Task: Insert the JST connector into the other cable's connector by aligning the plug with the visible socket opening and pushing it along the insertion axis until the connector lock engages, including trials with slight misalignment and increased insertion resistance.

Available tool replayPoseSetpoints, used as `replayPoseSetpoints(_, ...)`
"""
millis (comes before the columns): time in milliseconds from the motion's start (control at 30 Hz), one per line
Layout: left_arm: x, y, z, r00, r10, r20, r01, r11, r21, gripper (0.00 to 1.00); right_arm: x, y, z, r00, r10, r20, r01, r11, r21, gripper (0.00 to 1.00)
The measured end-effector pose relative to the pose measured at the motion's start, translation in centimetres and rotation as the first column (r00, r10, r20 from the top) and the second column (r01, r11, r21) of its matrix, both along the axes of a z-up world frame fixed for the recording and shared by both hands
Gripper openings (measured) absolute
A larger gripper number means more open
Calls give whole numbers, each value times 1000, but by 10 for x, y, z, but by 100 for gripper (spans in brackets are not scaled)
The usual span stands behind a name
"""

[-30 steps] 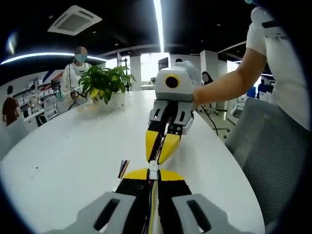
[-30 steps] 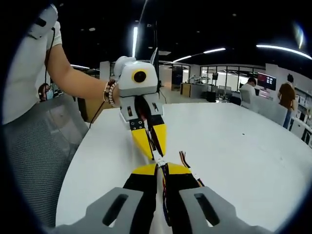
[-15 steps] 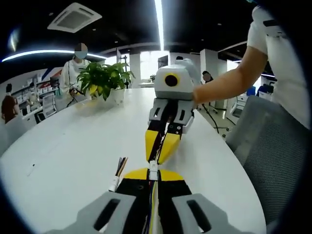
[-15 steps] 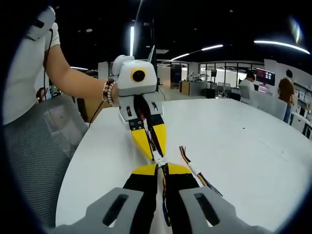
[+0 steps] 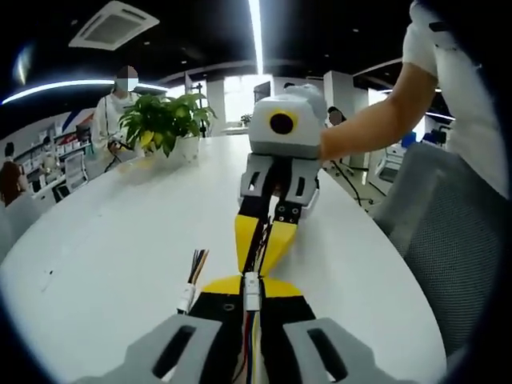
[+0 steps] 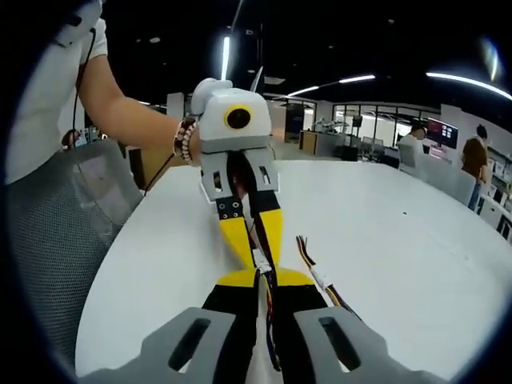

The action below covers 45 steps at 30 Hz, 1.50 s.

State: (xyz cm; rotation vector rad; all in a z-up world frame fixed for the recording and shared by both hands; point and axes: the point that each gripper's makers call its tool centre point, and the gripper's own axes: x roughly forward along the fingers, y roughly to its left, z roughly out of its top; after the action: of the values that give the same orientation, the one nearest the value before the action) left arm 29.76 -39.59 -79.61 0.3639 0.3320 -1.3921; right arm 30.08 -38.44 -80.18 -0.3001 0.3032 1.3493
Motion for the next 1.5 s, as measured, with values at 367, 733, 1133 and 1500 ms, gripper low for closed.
replayPoseSetpoints(367,12,2,-16,999,32,-31,-32,999,1,1,11,-1,-15,999,-26,-26,27,1000,3,2)
replayPoseSetpoints(733,30,12,-29,995,74,-60,-75,997,-10,0,30,-10,-36,996,-68,-54,68,998,-15,2)
replayPoseSetpoints(1133,34,17,-43,992,93,-85,-93,996,8,0,33,-4,-45,998,-44,-51,43,999,-18,4)
replayPoseSetpoints(1500,38,16,-25,986,119,-115,-127,989,-70,0,32,-2,-46,996,-56,-68,54,998,-29,10)
